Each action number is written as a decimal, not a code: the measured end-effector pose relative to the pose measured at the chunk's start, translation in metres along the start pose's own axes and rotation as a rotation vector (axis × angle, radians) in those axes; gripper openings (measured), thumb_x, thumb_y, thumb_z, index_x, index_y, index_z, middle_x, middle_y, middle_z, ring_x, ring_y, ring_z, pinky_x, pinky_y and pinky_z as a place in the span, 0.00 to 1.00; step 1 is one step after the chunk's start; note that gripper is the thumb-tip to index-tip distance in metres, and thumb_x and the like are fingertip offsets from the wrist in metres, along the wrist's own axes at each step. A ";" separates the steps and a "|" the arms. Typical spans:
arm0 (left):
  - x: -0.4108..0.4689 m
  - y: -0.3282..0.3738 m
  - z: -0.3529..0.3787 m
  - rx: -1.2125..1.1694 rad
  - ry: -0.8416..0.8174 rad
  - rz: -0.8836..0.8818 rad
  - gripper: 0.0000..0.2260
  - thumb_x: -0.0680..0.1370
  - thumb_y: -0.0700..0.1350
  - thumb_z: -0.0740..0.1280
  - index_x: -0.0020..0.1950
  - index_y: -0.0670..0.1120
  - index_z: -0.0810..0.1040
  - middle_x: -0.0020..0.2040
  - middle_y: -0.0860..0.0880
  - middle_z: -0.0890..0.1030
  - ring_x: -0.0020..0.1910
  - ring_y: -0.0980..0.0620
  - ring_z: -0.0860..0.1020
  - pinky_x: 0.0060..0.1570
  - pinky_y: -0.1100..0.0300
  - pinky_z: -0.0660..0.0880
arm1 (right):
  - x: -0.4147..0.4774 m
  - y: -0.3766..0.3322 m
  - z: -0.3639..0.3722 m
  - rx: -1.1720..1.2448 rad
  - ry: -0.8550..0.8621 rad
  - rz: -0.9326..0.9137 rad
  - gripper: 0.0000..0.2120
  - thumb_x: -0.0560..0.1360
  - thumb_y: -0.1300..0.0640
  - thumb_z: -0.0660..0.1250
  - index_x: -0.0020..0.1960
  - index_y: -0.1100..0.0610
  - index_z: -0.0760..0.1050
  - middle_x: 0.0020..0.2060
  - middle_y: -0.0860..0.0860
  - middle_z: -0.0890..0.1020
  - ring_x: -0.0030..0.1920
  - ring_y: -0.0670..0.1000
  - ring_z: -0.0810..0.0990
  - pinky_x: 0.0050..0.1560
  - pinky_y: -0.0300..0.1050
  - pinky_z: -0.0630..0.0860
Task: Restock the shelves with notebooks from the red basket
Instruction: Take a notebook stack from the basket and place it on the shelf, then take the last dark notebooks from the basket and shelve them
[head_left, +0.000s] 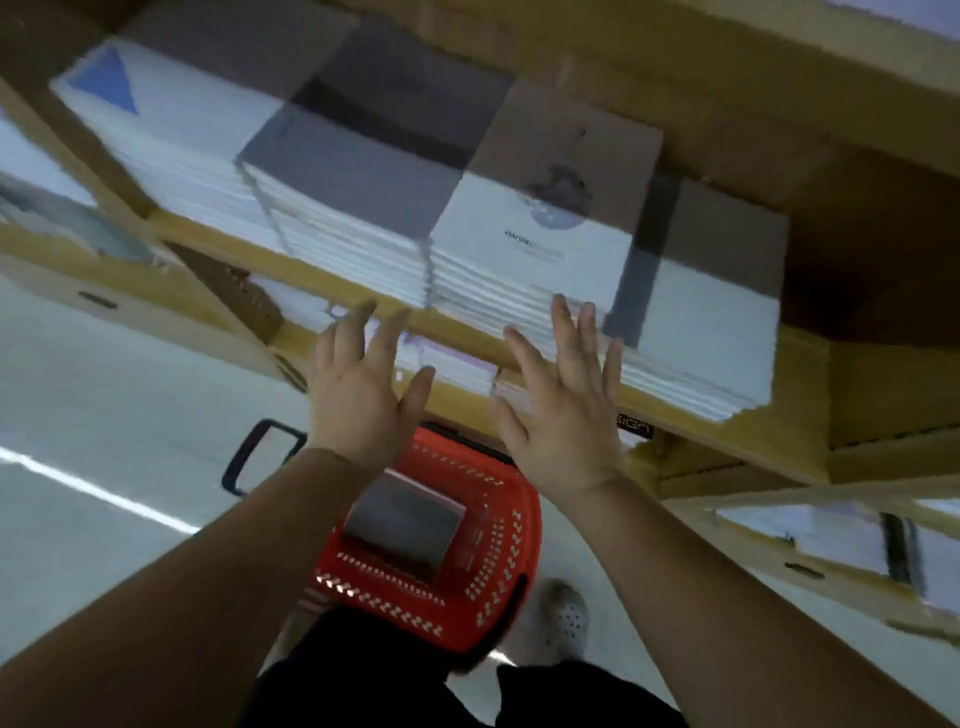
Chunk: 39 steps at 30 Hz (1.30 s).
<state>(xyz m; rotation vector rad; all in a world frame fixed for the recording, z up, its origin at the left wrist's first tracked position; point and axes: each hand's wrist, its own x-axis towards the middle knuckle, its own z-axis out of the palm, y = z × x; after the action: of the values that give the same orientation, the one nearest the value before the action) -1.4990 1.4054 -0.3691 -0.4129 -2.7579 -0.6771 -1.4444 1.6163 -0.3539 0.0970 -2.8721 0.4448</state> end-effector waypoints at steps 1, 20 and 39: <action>-0.027 0.005 0.006 0.021 -0.046 -0.094 0.26 0.76 0.55 0.67 0.72 0.43 0.74 0.70 0.36 0.72 0.65 0.34 0.71 0.63 0.40 0.69 | -0.009 0.009 0.001 0.027 -0.029 -0.064 0.28 0.79 0.45 0.65 0.77 0.50 0.68 0.83 0.58 0.52 0.82 0.60 0.43 0.79 0.66 0.43; -0.234 -0.072 0.139 -0.203 -0.497 -1.126 0.34 0.80 0.59 0.65 0.81 0.57 0.53 0.83 0.46 0.49 0.81 0.41 0.54 0.76 0.44 0.58 | -0.057 0.005 0.239 -0.067 -0.982 -0.296 0.32 0.79 0.43 0.63 0.80 0.42 0.56 0.83 0.49 0.42 0.82 0.53 0.40 0.81 0.58 0.53; -0.304 -0.172 0.473 -0.468 -0.191 -1.829 0.35 0.80 0.47 0.68 0.81 0.62 0.52 0.78 0.42 0.60 0.72 0.39 0.68 0.64 0.45 0.74 | -0.106 0.098 0.588 -0.084 -1.232 -0.520 0.35 0.78 0.44 0.67 0.81 0.48 0.57 0.82 0.55 0.49 0.80 0.59 0.55 0.78 0.51 0.60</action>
<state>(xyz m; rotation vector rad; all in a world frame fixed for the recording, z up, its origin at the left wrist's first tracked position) -1.3664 1.4245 -0.9418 2.2492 -2.3004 -1.5382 -1.4796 1.5331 -0.9530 1.5391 -3.7242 0.1510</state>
